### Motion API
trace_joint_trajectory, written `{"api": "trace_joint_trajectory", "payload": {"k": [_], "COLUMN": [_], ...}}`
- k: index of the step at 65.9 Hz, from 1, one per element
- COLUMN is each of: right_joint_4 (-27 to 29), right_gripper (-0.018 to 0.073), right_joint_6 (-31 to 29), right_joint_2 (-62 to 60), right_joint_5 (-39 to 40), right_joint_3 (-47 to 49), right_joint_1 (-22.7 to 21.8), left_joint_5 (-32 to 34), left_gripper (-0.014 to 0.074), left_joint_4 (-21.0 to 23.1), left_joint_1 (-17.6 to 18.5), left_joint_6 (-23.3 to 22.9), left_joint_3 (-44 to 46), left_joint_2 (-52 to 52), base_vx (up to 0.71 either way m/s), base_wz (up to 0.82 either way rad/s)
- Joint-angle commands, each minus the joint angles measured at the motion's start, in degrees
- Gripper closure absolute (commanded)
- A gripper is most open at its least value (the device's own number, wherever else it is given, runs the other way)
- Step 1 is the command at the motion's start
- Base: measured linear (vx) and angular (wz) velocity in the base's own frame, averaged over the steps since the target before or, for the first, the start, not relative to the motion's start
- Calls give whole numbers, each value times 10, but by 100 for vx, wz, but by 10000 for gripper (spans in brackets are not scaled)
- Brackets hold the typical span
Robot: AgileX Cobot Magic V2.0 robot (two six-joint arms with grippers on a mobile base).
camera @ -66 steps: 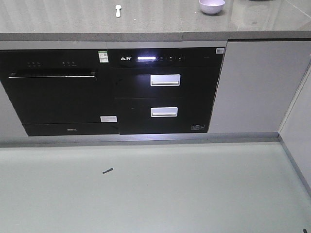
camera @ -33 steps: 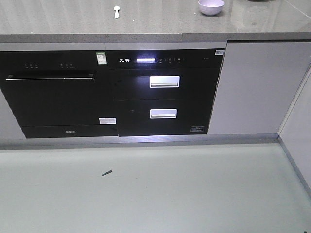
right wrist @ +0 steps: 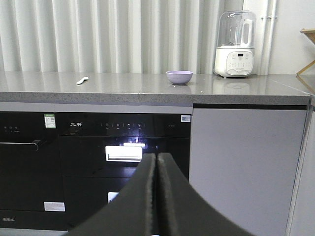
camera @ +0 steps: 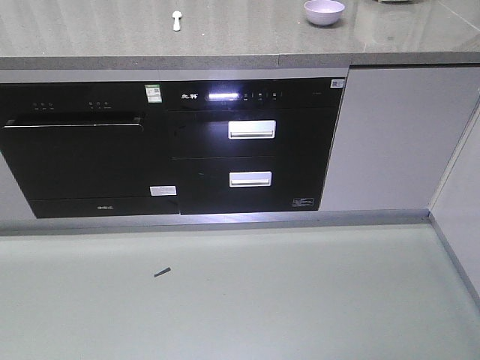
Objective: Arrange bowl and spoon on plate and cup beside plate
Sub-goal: 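Continue driving closer to the counter holding the spoon and bowl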
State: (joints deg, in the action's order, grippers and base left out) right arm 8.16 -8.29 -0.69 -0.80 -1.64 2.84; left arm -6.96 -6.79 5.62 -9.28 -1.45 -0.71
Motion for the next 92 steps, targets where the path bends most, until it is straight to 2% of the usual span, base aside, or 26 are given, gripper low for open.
{"api": "trace_joint_trajectory", "payload": {"k": [1, 92], "right_joint_4": [-2, -2], "right_gripper": [561, 561], "right_joint_6": [-6, -6], "right_joint_2": [-3, -3], "right_joint_5": [44, 44], "right_joint_3": [0, 0], "right_joint_1": [-2, -2], "left_joint_5": [44, 44], "left_gripper": [603, 603], "left_joint_4": [1, 1], "left_joint_1": [0, 0], "left_joint_6": [-5, -5], "left_joint_3": [-17, -17], "left_joint_2": [-9, -9], "base_vx": [5, 7], "base_wz": [-1, -1]}}
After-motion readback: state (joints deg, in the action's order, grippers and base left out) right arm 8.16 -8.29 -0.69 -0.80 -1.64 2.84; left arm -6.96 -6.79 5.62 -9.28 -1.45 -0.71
